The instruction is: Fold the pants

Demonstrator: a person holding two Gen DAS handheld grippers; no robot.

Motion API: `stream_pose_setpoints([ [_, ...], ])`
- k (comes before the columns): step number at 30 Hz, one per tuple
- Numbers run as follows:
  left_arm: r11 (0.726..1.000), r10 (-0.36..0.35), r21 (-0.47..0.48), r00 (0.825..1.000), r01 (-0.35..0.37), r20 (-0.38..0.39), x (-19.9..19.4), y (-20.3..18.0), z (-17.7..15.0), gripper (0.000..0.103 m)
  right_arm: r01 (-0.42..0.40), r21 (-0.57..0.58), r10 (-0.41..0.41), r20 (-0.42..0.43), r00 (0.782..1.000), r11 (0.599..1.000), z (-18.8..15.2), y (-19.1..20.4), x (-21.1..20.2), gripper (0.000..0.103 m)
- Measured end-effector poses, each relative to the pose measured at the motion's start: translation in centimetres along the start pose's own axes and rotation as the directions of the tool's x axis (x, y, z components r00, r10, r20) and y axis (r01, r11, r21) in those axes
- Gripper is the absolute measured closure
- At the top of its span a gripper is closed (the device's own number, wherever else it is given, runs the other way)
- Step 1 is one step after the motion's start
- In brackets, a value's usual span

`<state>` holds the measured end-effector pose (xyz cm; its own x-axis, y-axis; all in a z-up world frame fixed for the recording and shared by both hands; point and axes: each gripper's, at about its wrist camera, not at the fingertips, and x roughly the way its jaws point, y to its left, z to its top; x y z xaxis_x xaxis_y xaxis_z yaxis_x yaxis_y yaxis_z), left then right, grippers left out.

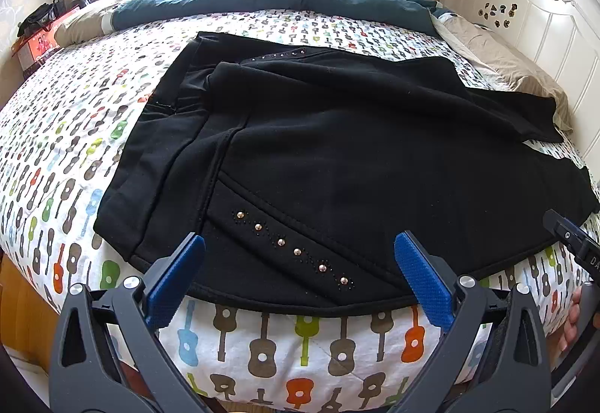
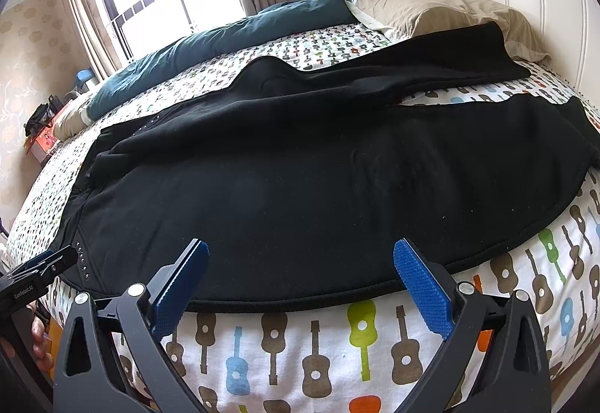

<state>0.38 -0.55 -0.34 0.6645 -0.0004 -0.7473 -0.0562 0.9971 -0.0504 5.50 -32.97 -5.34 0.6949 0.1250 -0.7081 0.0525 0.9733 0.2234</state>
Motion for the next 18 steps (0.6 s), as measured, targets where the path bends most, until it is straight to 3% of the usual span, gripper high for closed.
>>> stream_pose_setpoints([
  [13,1.0,0.011,0.027,1.0,-0.011,0.024,0.06,-0.43,0.27,0.002,-0.002,0.004,0.002,-0.005,1.0,1.0,-0.06,-0.05,0.04,0.005],
  [18,1.0,0.011,0.027,1.0,-0.01,-0.008,0.5,-0.5,0.48,0.002,-0.023,0.024,0.023,-0.006,1.0,0.999,0.32,-0.64,-0.22,0.005],
])
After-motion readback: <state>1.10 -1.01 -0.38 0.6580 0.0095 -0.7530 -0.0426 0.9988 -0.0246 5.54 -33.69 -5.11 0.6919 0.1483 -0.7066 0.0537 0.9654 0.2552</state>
